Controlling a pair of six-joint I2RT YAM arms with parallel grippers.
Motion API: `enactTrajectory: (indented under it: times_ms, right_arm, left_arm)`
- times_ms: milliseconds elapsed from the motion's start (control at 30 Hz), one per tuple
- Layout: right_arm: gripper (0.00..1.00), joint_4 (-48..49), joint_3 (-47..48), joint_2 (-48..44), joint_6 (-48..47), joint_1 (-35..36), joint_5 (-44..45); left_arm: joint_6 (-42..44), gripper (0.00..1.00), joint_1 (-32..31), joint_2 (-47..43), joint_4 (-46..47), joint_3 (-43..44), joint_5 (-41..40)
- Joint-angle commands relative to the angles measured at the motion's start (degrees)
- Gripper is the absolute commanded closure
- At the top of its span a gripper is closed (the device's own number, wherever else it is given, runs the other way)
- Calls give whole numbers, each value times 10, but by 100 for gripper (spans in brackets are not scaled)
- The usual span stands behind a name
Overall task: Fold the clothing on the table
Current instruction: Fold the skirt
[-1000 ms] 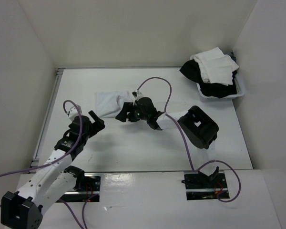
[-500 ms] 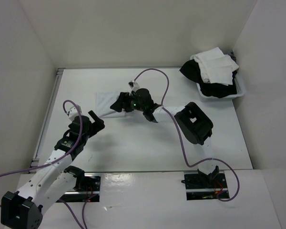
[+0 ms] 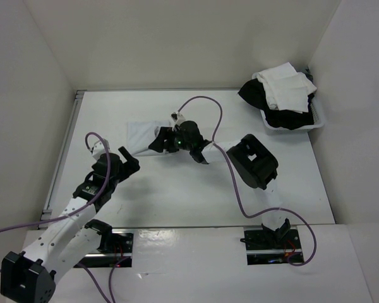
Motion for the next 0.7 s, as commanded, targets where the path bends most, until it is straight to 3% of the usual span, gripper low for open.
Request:
enactTrajectory:
  times_ms: [0,667]
  right_arm:
    - [17,37,-3,-4,-8,-2,1]
    - [17,55,90,75,8,-2,-20]
  left_arm:
    - [10,0,-8,4,18,-6,-7]
    - [0,0,-30,9,13,0,-30]
